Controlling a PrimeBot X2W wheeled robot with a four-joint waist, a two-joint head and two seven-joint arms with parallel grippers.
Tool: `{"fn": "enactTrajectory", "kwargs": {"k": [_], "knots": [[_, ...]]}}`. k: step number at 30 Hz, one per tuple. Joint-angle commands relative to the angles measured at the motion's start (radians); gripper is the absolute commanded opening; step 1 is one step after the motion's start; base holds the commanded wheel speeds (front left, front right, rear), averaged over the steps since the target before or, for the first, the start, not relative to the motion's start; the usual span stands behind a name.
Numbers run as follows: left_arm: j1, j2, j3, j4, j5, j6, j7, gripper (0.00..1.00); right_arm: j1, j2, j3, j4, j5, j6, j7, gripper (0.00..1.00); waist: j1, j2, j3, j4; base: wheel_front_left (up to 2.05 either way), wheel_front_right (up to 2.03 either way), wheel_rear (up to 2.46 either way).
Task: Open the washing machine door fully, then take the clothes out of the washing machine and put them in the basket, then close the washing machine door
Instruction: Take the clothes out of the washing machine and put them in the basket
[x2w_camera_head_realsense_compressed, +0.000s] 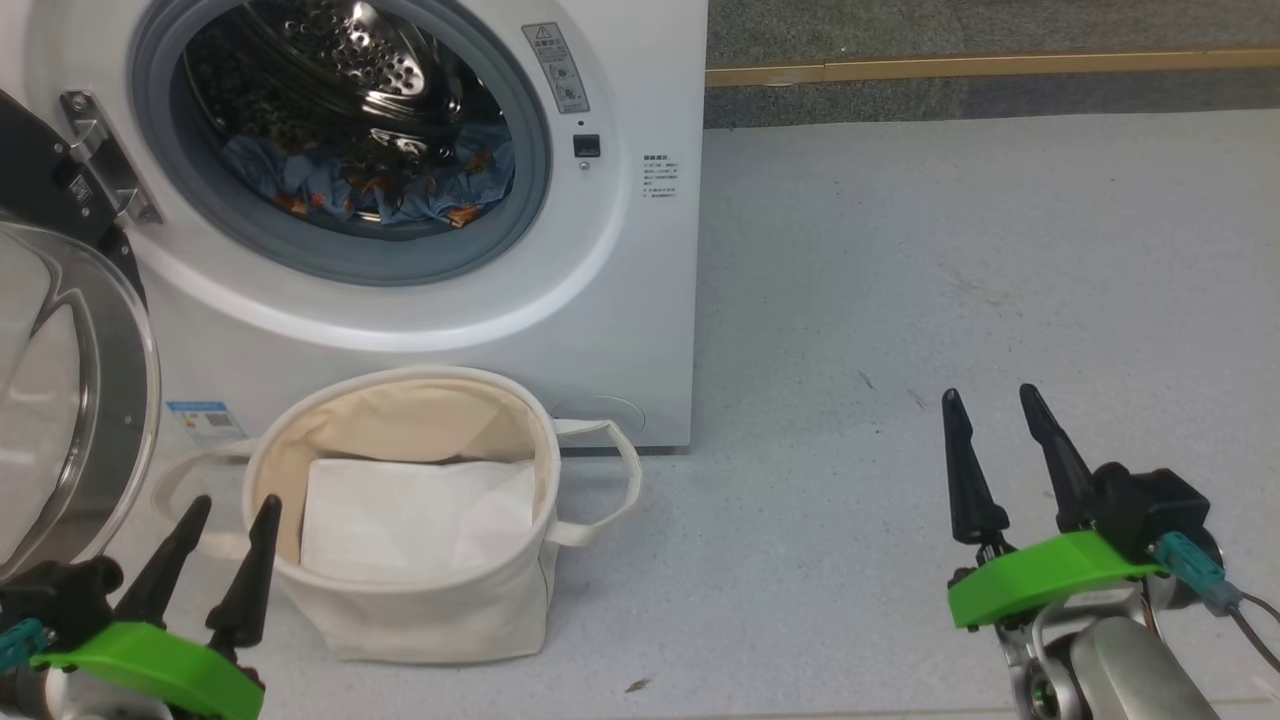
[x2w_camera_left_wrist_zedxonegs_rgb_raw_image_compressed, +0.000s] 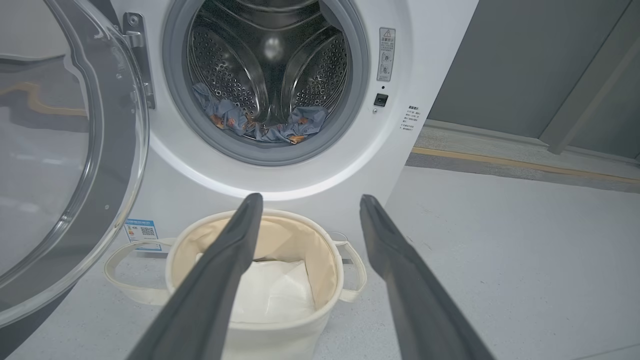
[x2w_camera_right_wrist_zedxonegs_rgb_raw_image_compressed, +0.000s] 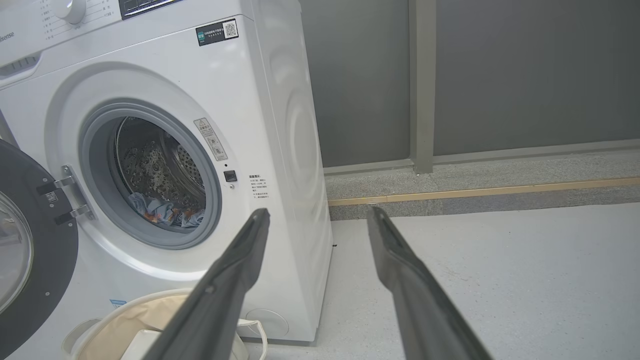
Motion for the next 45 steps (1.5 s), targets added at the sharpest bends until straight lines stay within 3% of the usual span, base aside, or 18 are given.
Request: {"fn": "enactTrajectory", "kwargs": {"k": [1,18,33,45], "knots": [[-0.061,0.053,0.039,-0.027,-0.007,-0.006,-0.014,1.00,-0.017,0.003,0.019,-0.030,-0.001,0.001,-0.013,1.00,0.0000,0.0000,-0.001,0.000,0.00,0.00,0.00],[-0.088,0.093,-0.038,-0.044,-0.076,-0.006,-0.020,1.00,-0.021,0.008,0.041,-0.021,0.028,0.001,-0.013,1.00,0.0000,0.0000,0.005,0.015,0.23,-0.20,-0.02],[-0.117,0.097,-0.091,-0.012,-0.113,-0.005,-0.021,1.00,-0.024,0.016,0.053,-0.012,0.033,0.001,-0.013,1.00,0.0000,0.0000,0.006,0.028,1.76,-1.83,0.07],[-0.132,0.068,-0.051,-0.007,-0.040,0.047,-0.053,1.00,-0.027,0.014,0.061,-0.014,0.029,0.001,-0.013,1.00,0.0000,0.0000,0.018,0.028,1.22,-1.23,0.02]]}}
